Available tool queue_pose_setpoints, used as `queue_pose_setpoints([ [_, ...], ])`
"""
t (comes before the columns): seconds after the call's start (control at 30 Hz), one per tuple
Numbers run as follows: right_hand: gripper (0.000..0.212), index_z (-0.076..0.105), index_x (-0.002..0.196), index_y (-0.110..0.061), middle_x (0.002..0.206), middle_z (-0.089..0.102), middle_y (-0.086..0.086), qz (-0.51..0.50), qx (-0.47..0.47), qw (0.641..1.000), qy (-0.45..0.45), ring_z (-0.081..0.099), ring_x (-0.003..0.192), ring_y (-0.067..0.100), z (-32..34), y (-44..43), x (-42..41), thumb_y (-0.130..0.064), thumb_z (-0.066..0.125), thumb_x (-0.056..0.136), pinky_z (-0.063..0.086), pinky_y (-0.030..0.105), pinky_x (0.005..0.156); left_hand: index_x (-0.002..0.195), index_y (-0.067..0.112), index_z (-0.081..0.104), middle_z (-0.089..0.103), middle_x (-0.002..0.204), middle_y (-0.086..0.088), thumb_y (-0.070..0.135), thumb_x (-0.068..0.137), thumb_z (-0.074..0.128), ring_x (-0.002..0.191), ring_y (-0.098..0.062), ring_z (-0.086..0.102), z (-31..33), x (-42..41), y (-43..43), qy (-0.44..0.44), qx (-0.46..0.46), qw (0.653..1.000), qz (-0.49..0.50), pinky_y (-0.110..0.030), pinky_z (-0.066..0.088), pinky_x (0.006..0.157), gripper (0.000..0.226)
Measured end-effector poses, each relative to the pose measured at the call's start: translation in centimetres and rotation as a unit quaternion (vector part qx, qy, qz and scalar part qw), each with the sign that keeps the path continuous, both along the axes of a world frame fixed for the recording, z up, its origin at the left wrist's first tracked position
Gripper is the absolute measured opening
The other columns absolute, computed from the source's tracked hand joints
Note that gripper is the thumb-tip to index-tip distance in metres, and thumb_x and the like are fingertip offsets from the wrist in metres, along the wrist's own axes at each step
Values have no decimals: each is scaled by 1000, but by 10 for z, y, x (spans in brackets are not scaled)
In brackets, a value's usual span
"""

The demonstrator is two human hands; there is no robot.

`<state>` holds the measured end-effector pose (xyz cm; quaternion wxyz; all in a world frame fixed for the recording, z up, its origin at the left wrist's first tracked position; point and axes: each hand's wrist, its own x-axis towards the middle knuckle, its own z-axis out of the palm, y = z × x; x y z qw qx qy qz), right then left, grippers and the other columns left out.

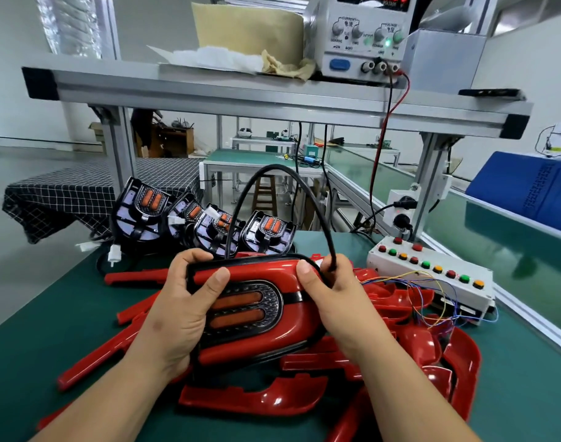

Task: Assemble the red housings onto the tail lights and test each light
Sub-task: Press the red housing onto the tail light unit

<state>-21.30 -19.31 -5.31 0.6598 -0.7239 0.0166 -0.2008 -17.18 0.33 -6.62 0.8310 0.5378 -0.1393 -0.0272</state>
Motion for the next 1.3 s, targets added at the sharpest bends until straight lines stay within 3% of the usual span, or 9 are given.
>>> queue_pose_setpoints([
  [0.13,19,52,65,-50,70,63,-21,70,54,996,-18,60,65,-1,5,0,-4,-50,72,66,49,16,59,95,41,59,76,90,-15,31,74,70,76,-37,74,3,-3,3,-22,17,1000,-10,-44,59,55,26],
  [0.23,23,54,61,-46,75,66,-12,93,116,989,-23,65,72,10,3,-1,-4,-45,77,59,53,24,63,95,38,59,76,88,-14,30,74,70,74,-34,74,5,-7,3,-15,18,1000,-15,-39,59,53,26],
  [0.43,22,55,63,-45,82,66,-3,107,119,986,-40,65,75,15,2,4,-4,-40,77,64,56,30,68,96,33,57,75,85,-17,33,71,72,70,-36,74,9,-10,1,-2,27,1000,14,-38,58,49,29],
  [0.77,25,55,67,-43,71,62,-18,114,118,985,-49,63,68,5,3,4,-2,-35,77,73,53,22,62,82,36,62,74,92,-19,35,68,76,79,-44,72,9,-4,3,2,26,1000,15,-51,59,58,20],
  [0.87,31,55,62,-39,71,64,-9,123,178,976,-29,63,63,10,5,1,-2,-35,85,68,53,26,56,92,32,62,74,94,-21,36,66,77,81,-43,73,10,0,5,21,27,999,0,-49,59,58,30],
  [0.97,30,47,70,-27,70,62,-4,145,241,960,2,61,60,11,7,-5,-1,-31,77,67,52,27,51,103,26,59,74,95,-21,33,72,74,82,-42,73,11,2,9,45,14,999,-16,-45,59,57,35],
  [1.17,34,40,72,-24,65,63,-6,137,269,953,19,62,57,10,6,-1,1,-20,73,68,51,28,49,108,19,57,75,96,-18,43,81,59,83,-38,74,15,0,9,64,3,997,-47,-44,59,58,36],
  [1.3,32,39,75,-23,64,63,-6,121,273,954,21,61,55,10,6,-2,0,-18,70,76,50,27,47,116,23,57,74,97,-23,40,99,46,81,-43,72,16,-2,8,93,11,994,-57,-46,58,56,27],
])
